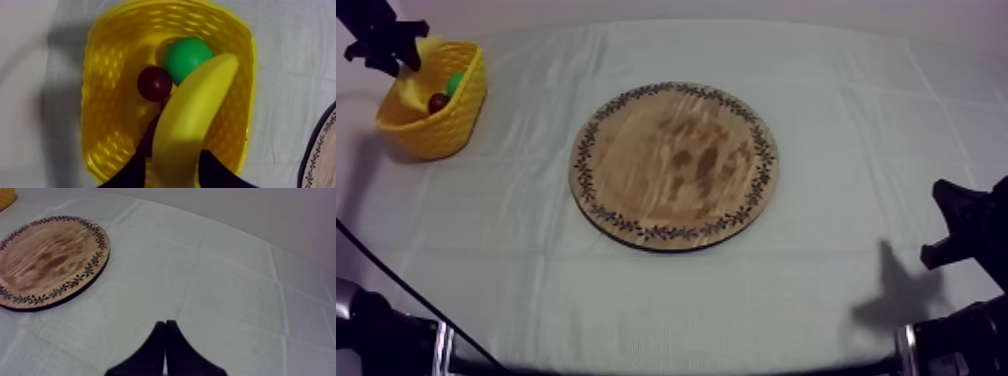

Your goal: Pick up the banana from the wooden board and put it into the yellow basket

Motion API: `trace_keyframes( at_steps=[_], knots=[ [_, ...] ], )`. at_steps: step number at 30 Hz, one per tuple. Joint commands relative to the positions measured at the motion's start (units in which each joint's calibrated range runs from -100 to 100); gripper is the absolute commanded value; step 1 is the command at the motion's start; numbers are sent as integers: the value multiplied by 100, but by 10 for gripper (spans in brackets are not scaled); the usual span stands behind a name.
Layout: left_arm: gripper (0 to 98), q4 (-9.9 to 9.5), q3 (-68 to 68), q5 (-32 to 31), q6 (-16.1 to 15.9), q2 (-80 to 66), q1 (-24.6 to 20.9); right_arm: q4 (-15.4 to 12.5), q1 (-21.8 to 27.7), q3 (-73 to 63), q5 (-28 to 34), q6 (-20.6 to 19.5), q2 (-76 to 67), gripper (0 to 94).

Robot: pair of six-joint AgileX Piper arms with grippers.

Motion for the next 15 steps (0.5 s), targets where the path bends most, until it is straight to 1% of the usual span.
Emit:
trace_keyframes(
  at_steps=[1,4,7,10,15],
  knots=[
    [616,17,40,6,3,-58,-9,0,0,-3,-1,-4,3,2],
    [670,27,129,2,15,-216,-9,0,0,-3,-1,-4,3,2],
    [689,45,279,1,48,-513,7,0,0,-3,-1,-4,3,2],
    [685,51,489,0,100,-969,55,0,0,-3,-1,-4,3,2],
    [643,26,906,0,179,-1922,185,0,0,-3,-1,-4,3,2]
  ],
)
